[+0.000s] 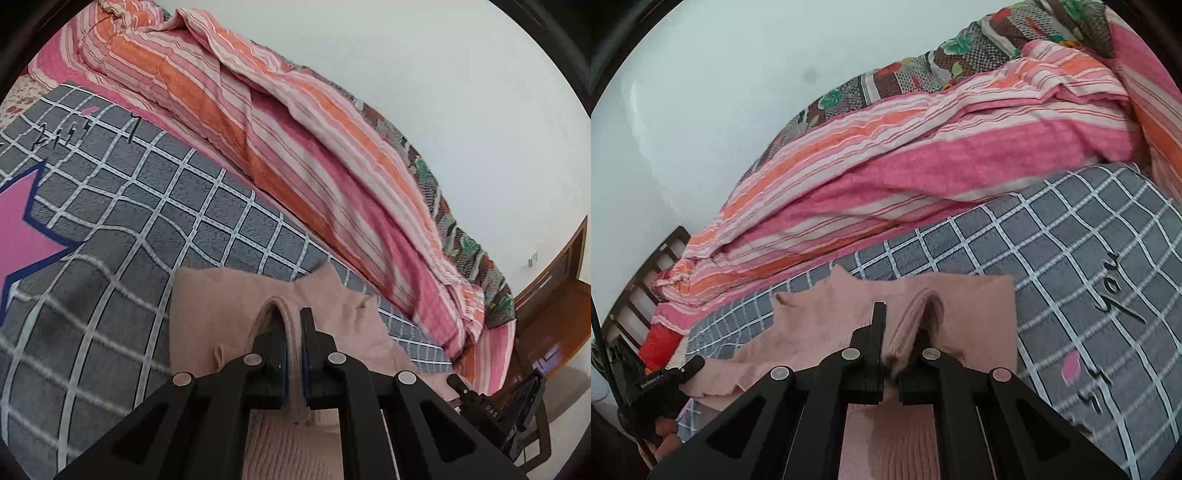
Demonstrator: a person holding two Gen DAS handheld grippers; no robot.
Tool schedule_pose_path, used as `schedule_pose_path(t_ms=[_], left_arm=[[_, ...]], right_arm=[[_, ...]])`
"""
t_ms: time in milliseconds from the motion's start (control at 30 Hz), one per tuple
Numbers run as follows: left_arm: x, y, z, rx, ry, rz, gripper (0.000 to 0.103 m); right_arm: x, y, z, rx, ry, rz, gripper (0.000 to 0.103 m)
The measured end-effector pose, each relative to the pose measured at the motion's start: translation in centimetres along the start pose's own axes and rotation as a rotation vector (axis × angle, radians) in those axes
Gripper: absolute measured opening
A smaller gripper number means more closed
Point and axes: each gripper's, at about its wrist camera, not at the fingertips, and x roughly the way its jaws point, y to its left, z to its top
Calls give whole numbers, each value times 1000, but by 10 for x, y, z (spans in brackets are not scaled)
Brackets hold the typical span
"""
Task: Fold small clothes
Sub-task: 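Close the left gripper on the hem while the right gripper holds it, lifting toward the collar, then lay the hem onto the collar and open both grippers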
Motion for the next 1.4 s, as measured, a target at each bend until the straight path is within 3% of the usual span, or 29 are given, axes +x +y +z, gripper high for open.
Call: schedule_pose_path(t_ms=[200, 233, 267, 300, 433, 467, 533, 767, 900, 1033, 1167, 1300, 1400], left_arm=[[31, 25, -3, -46, 28, -39, 13], [37, 35, -6, -74, 47, -58, 15], [39, 43, -6, -125, 69, -85, 15], [39, 48, -6, -153, 68, -118, 15], [33, 65, -4, -246, 30, -238, 33], [33, 66, -4, -254, 30, -268, 42], [32, 64, -3, -243, 24, -293, 46], [31, 50, -5, -175, 13, -214, 47], [24, 33, -12, -70, -3, -105, 47], [7, 8, -26, 103, 0, 43, 49], [-15, 0, -37, 180, 35, 99, 51], [-38, 5, -58, 226, 76, 151, 51], [-63, 17, -79, 221, 101, 149, 51]], right_arm=[[35, -9, -9, -17, 35, -9, 10], [38, -11, -11, -12, 36, -3, 25], [43, -15, -14, -4, 47, 7, 47], [47, -19, -17, 6, 55, 30, 51], [44, -22, -18, 32, 33, 53, 53], [45, -21, -19, 30, 40, 49, 53], [49, -20, -19, 28, 54, 39, 53], [50, -20, -18, 19, 61, 27, 53], [42, -11, -16, -20, 88, -25, 53], [9, 2, -28, -130, 91, -94, 53], [-31, 2, -49, -220, 106, -141, 56], [-64, -12, -69, -211, 135, -149, 57], [-81, -22, -83, -203, 150, -155, 57]])
